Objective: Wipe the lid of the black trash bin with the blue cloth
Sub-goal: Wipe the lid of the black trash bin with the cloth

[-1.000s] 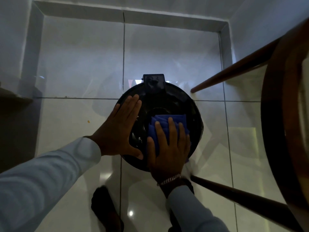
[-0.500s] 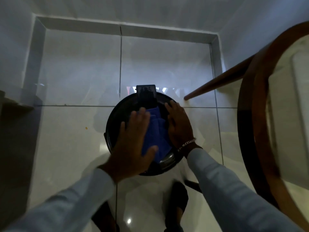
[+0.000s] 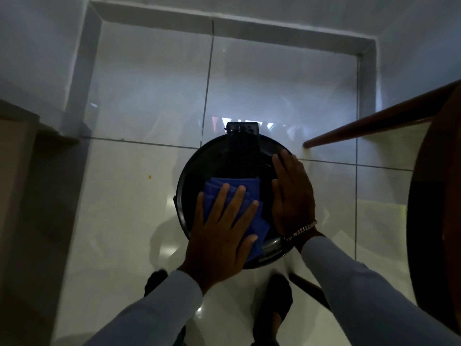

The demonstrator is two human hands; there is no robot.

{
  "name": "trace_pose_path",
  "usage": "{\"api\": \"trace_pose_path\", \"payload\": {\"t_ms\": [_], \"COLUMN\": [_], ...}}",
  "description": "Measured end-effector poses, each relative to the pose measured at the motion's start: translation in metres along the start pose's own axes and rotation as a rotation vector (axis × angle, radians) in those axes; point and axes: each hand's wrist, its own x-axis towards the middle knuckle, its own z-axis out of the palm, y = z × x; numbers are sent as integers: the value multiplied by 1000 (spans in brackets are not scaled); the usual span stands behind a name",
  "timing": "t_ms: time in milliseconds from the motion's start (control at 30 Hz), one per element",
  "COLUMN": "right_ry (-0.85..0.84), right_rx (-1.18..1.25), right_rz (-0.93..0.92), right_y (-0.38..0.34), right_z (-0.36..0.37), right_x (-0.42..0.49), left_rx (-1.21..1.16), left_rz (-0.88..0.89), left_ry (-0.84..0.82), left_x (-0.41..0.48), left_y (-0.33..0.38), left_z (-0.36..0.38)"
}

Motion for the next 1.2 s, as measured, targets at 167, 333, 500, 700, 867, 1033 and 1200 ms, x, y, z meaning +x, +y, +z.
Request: {"api": "trace_pose_path", "payload": {"t_ms": [167,333,500,700,867,1033,1200], "right_ry": [25,39,19,73,68,65,78], "right_rx": [15,12,-11,3,1,4,-6], "right_rz": [13,31,42,90,95,74,71], "right_y": [-3,-7,-9,-12,-14,-14,-14], "right_z": [1,2,2,6,5,3,4], "right_x": [2,1,2,4,5,4,4], "left_rx": [-60,-68,19,-141,-98,17,130], "left_rz": [-180,-128,193,-264,-311,60,170], "left_ry": [101,171,52,192,265,253,333], "left_x": [57,39,4,43,24,-20,-17], "left_y": [-29,-31,-38,-39,1,4,-13], "left_z": [-16,-8,1,-8,9,34,46]}}
